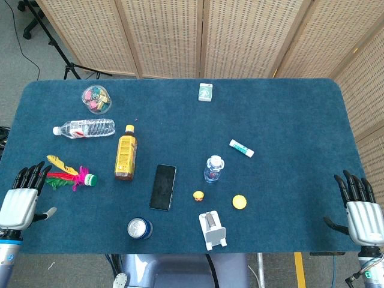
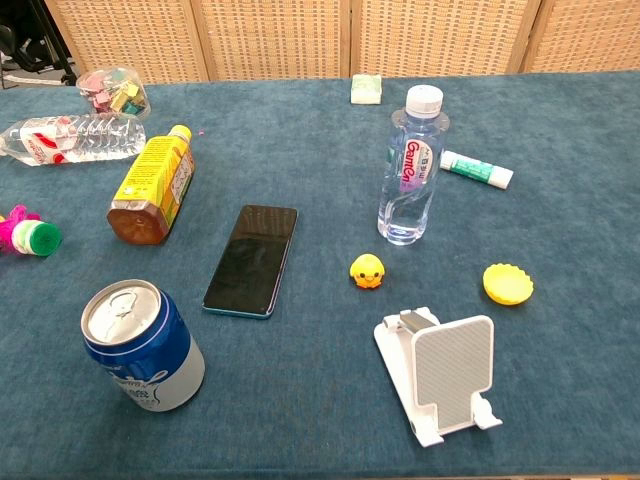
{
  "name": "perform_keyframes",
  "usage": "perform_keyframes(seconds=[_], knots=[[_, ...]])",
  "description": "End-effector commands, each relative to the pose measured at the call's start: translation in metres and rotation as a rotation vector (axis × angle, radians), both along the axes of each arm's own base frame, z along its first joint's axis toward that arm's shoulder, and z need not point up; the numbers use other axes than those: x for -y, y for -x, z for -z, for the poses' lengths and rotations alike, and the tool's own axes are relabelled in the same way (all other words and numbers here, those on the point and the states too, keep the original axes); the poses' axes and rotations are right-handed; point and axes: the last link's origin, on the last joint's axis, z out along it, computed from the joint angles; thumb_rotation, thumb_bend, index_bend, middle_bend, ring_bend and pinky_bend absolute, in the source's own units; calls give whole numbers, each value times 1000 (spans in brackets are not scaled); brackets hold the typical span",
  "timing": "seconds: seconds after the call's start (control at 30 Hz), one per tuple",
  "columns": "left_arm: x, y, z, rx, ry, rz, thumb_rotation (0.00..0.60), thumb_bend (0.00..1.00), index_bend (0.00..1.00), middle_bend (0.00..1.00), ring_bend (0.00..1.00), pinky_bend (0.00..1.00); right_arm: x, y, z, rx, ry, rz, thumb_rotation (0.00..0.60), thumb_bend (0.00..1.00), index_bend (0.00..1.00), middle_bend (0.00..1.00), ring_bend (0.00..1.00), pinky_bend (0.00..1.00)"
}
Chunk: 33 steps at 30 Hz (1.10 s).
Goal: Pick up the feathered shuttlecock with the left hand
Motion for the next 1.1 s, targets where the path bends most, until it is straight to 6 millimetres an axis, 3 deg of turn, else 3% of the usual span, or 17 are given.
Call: perform_keyframes(seconds=[0.03,1.1], knots=[[0,0,0,0,1,0,600,0,43,0,0,0,-1,0,0,1,1,0,600,0,0,0,0,0],[-3,-2,-5,20,-2,-5,600,0,43,0,0,0,0,0,0,-2,2,5,600,0,0,0,0,0]])
